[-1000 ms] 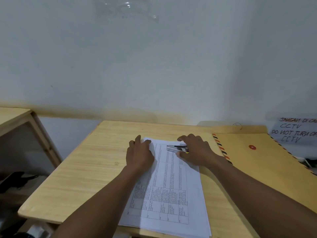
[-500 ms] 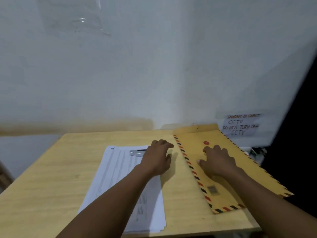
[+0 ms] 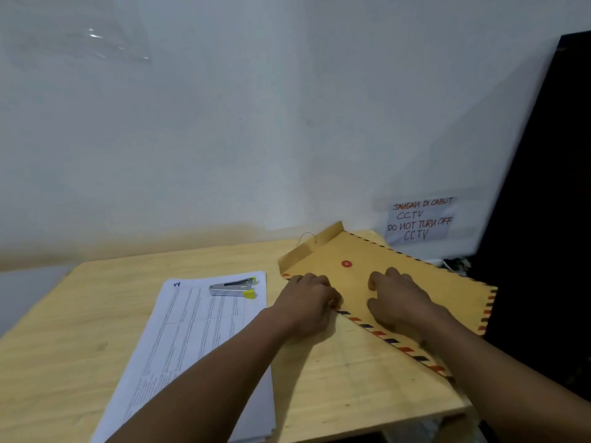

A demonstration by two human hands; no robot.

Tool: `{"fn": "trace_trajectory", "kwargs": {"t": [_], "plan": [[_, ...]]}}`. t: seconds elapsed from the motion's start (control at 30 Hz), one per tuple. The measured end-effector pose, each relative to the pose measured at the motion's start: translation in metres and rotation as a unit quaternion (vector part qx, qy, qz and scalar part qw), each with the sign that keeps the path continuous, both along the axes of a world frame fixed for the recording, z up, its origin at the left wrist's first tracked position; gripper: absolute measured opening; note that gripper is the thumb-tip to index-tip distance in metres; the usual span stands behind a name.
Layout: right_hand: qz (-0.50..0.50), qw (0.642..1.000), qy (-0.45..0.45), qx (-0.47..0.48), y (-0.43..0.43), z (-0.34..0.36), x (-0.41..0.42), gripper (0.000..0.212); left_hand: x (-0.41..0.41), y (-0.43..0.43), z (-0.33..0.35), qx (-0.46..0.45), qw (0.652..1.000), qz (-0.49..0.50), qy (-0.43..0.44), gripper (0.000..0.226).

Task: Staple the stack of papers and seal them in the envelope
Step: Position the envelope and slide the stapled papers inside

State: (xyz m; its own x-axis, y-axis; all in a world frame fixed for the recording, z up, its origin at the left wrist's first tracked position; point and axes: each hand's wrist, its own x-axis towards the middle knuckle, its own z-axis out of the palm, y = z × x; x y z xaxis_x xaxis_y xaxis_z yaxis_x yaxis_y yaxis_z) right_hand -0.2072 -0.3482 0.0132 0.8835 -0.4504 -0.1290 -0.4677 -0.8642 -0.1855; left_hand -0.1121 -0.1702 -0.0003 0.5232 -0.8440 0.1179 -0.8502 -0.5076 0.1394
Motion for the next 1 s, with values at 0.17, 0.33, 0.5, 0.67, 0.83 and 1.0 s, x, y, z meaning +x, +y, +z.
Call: {"fn": "trace_trajectory", "kwargs": {"t": [0.17,0.33,0.5,0.67,0.83,1.0], "plan": [[0.022,0.999,0.025,0.030,-0.016,0.004,-0.006,0.053,-0.001,-0.005,0.002,-0.002,0.998,0.002,0.055,0.036],[0.031,0.999,0.039,0.017,-0.023,0.007,-0.006,0.055,-0.009,-0.015,0.009,0.024,0.998,0.006,0.051,0.042],[0.060,0.996,0.007,0.061,-0.032,0.000,-0.005,0.046,-0.017,-0.026,0.010,0.029,0.999,-0.001,0.037,0.041],[0.084,0.985,-0.054,0.143,-0.040,-0.002,-0.014,0.037,0.002,-0.018,0.012,0.029,0.997,0.063,0.029,0.044],[0.110,0.983,-0.074,0.128,-0.030,-0.007,-0.003,0.029,0.009,0.000,0.015,0.083,0.992,0.086,0.044,0.044],[0.109,0.992,-0.057,0.041,-0.014,-0.013,0.017,0.039,0.001,0.013,0.013,0.063,0.993,0.103,0.008,0.040]]}}
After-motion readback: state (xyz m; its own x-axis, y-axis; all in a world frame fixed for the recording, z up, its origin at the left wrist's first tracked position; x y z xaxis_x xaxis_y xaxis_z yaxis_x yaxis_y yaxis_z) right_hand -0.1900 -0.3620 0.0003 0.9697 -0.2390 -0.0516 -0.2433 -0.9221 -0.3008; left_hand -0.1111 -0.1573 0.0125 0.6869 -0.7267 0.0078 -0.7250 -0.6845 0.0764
